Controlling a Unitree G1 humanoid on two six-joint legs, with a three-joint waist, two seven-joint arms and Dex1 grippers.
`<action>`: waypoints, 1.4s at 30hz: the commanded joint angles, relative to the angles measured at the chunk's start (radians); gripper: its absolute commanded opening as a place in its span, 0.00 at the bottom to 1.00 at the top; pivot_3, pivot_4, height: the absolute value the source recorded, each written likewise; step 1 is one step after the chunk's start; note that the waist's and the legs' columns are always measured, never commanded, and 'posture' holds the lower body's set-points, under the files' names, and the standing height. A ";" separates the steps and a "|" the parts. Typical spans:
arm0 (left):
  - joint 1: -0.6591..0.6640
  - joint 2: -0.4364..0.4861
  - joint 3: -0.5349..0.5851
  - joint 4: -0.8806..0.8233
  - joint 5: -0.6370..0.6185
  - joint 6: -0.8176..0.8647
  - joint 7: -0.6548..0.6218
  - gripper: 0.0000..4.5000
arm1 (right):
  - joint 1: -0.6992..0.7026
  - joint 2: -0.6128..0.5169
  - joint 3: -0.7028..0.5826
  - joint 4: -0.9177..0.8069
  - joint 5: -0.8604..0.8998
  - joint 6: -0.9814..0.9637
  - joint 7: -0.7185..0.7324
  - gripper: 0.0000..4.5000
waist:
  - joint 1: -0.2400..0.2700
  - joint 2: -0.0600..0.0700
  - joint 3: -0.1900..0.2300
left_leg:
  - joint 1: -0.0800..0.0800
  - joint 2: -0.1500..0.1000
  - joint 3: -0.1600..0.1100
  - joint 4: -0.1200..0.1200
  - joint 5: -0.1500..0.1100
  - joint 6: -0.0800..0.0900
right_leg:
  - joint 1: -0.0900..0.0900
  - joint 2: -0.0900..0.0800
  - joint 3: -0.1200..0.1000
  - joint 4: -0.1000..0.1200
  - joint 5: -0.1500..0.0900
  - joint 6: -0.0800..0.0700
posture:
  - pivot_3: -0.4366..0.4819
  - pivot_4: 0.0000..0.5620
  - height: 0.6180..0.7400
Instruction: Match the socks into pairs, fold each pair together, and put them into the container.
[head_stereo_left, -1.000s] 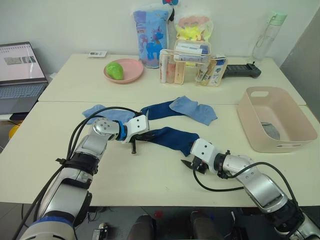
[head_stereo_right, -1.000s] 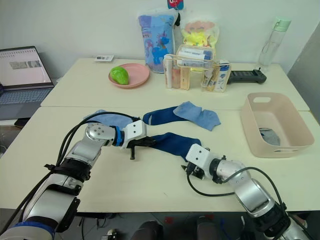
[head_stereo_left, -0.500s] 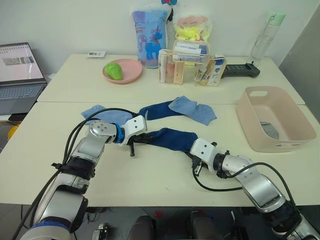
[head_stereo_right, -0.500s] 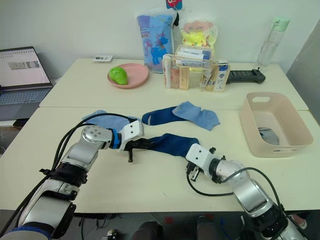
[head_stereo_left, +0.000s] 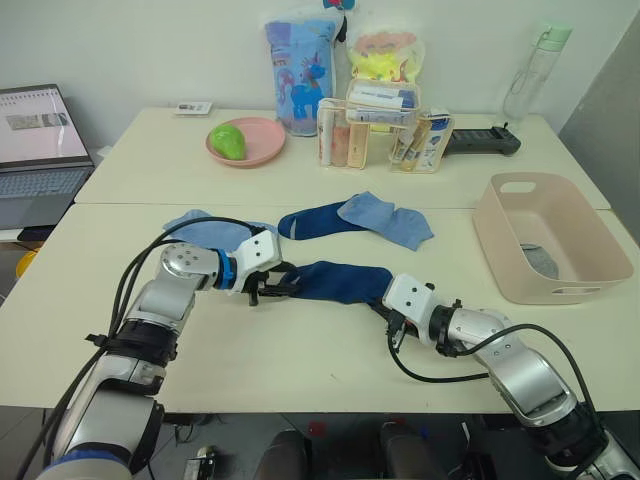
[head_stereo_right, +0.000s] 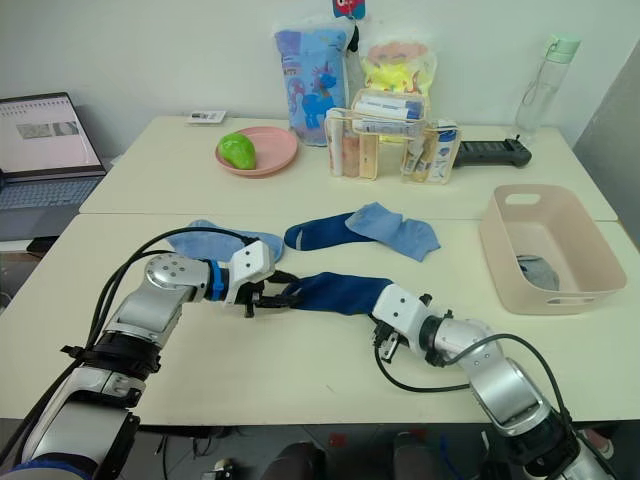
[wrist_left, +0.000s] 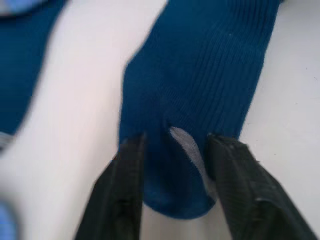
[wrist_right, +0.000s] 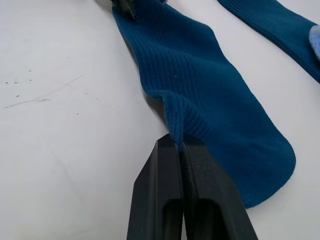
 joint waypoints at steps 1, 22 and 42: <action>-0.005 0.035 0.032 -0.024 -0.022 -0.232 -0.057 0.63 | -0.003 -0.011 -0.039 -0.040 0.012 0.001 0.011 0.00 | 0.000 0.000 0.000 | 0.000 0.000 0.000 0.000 0.000 -0.001 | 0.000 0.000 0.000 0.000 0.000 0.000 | 0.48 0.27 0.69; -0.088 -0.012 -0.115 0.243 0.187 -0.345 -0.029 0.11 | 0.008 -0.017 -0.047 -0.066 0.021 0.019 0.033 0.00 | -0.002 0.000 0.000 | 0.002 0.000 0.000 0.000 -0.001 0.002 | 0.001 0.001 0.000 0.003 0.000 0.000 | 0.48 0.27 0.69; 0.197 0.381 -0.085 -0.706 -0.354 0.731 -0.369 0.01 | 0.127 -0.072 -0.258 -0.444 0.469 0.459 0.113 0.00 | -0.013 0.002 0.001 | 0.001 0.001 -0.003 -0.001 -0.001 0.002 | 0.002 0.001 0.001 0.002 -0.001 -0.001 | 0.48 0.27 0.69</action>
